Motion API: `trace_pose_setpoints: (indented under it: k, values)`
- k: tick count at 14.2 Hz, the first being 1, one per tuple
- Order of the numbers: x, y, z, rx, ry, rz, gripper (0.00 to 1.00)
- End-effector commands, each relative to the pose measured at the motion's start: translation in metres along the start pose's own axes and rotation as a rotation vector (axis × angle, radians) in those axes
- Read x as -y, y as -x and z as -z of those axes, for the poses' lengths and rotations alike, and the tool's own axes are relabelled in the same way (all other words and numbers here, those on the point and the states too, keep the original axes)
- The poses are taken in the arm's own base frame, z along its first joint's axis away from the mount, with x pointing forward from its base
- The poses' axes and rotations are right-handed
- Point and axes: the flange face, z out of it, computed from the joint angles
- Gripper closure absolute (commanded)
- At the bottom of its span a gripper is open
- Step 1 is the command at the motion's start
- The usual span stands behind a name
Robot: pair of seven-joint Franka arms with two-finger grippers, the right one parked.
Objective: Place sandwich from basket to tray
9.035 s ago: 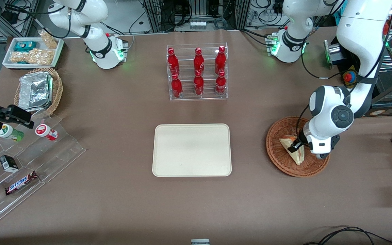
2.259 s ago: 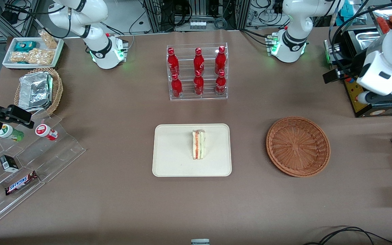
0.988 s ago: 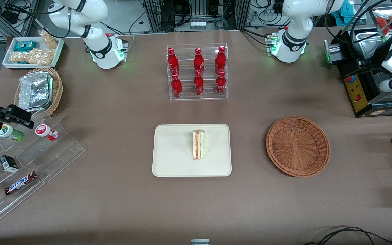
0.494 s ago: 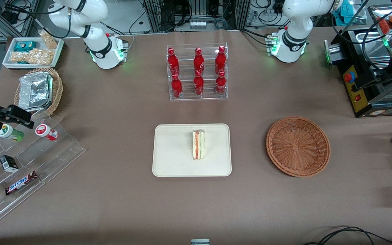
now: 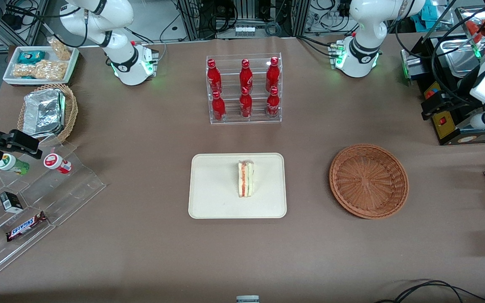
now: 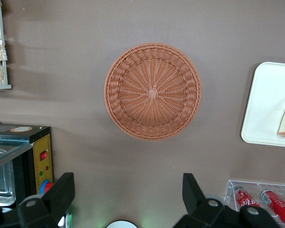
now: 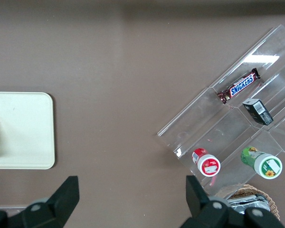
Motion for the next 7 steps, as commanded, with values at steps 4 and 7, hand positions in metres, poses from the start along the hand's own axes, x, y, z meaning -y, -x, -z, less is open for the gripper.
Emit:
trace_pose_setpoints:
  k: [4, 7]
  values:
    - [-0.0018, 0.0026, 0.0015, 0.0, 0.064, -0.002, 0.0]
    - [-0.0008, 0.0035, 0.0045, -0.007, 0.057, -0.003, 0.0]
